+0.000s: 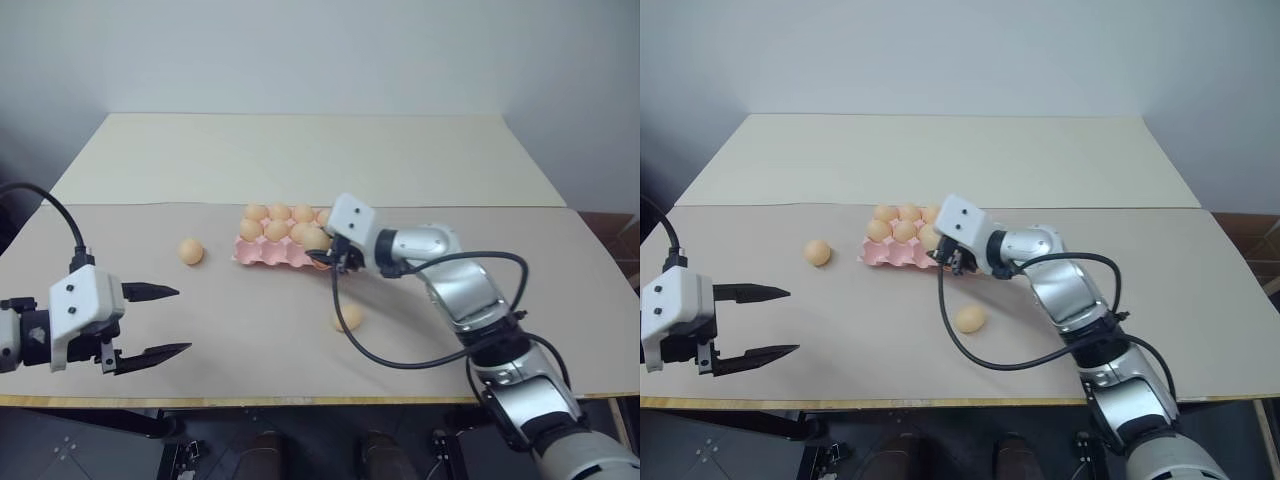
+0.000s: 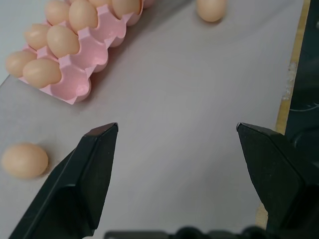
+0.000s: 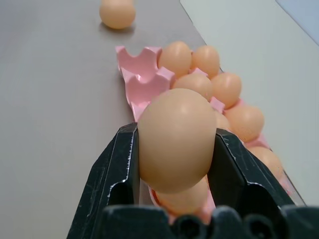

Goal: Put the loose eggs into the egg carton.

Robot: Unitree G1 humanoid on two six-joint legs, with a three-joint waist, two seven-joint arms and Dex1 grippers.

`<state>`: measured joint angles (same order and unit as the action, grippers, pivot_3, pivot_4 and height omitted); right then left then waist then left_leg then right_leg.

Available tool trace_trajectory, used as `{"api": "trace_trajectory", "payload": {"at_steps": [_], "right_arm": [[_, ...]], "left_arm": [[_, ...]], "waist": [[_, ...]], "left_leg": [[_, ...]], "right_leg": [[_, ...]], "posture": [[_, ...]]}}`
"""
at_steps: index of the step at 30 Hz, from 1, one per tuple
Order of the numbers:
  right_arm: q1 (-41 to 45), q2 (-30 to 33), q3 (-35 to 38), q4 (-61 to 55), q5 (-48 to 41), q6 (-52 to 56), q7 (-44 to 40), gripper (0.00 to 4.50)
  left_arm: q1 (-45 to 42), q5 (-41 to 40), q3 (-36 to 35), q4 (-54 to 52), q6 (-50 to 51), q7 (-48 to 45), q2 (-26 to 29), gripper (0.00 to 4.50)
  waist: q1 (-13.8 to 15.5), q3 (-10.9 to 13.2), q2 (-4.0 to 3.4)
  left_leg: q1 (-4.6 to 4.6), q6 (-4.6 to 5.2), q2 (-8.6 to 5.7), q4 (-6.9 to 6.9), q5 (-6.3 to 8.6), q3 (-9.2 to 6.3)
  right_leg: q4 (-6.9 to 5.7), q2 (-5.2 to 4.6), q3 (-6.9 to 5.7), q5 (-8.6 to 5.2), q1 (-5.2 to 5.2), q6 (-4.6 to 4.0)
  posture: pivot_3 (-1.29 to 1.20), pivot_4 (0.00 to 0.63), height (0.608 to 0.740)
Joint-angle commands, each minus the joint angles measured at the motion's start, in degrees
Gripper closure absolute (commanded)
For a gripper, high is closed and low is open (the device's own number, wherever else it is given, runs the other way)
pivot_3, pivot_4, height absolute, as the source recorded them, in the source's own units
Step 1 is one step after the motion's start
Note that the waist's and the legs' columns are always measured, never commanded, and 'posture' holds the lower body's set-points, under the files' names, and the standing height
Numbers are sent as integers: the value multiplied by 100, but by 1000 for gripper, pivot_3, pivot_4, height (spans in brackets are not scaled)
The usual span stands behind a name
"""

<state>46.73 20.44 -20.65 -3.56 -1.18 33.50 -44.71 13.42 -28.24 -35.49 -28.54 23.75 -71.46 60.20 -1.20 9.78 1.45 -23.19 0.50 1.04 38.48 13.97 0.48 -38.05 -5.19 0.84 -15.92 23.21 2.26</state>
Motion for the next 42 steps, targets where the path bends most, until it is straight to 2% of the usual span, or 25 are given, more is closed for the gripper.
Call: {"api": "trace_trajectory", "payload": {"at_steps": [1,11,16,19,20,27,29,32,38,42], "right_arm": [[304,-247,-14,328,90,-456,124,2733],[796,-1000,-114,1891,387,-1376,370,2733],[866,-1089,-73,2310,521,-1700,403,1255],[873,-1099,-43,2329,575,-1795,425,194],[874,-1100,-40,2332,593,-1818,433,32],[714,-872,15,1828,636,-1733,265,32],[618,-706,82,1467,567,-1585,139,32],[301,-133,306,554,340,-1200,-297,32],[-658,1528,1015,-1010,-476,-692,-1477,32],[-1215,2490,1553,-1498,-954,-675,-2035,32]], "left_arm": [[58,-14,-291,-168,-38,32,-34,370],[152,-47,-328,-301,12,101,-82,370],[150,-32,-322,-298,16,118,-69,370],[135,-21,-301,-270,-4,116,-58,370],[127,-20,-293,-261,-10,116,-55,370],[61,-4,-234,-205,-57,106,-45,370],[53,-6,-226,-208,-59,113,-54,370],[50,-13,-222,-229,-58,128,-71,370],[116,-35,-288,-255,-56,109,-105,370],[123,-45,-324,-147,-90,61,-112,370]], "waist": [[0,0,0],[-24,0,0],[-66,0,0],[-101,0,0],[-112,0,0],[-133,0,-1],[-128,1,-1],[-96,0,-1],[-16,1,0],[2,1,-1]], "left_leg": [[0,0,0,0,0,0],[0,-2,0,-3,-1,0],[3,-5,0,-7,-3,-2],[2,-5,0,-7,-3,-2],[2,-5,0,-9,-3,-2],[2,-6,1,-14,-4,-5],[1,-6,1,-15,-3,-5],[-1,-6,0,-15,-3,-7],[0,-5,-2,-14,-3,-8],[3,-5,-3,-15,-3,-5]], "right_leg": [[0,0,-1,0,0,0],[-1,0,0,1,2,-1],[-2,0,-1,1,2,-2],[-1,0,-1,1,2,-1],[-1,0,0,1,4,-2],[-1,0,0,1,6,-2],[0,0,0,1,6,-2],[2,-2,-2,1,5,-2],[9,-10,-4,1,-3,-1],[11,-6,-3,0,-5,-1]], "posture": [[0,150,740],[0,150,740],[0,150,740],[0,150,740],[0,150,740],[0,150,740],[0,150,740],[0,150,740],[0,150,740],[0,150,740]]}}
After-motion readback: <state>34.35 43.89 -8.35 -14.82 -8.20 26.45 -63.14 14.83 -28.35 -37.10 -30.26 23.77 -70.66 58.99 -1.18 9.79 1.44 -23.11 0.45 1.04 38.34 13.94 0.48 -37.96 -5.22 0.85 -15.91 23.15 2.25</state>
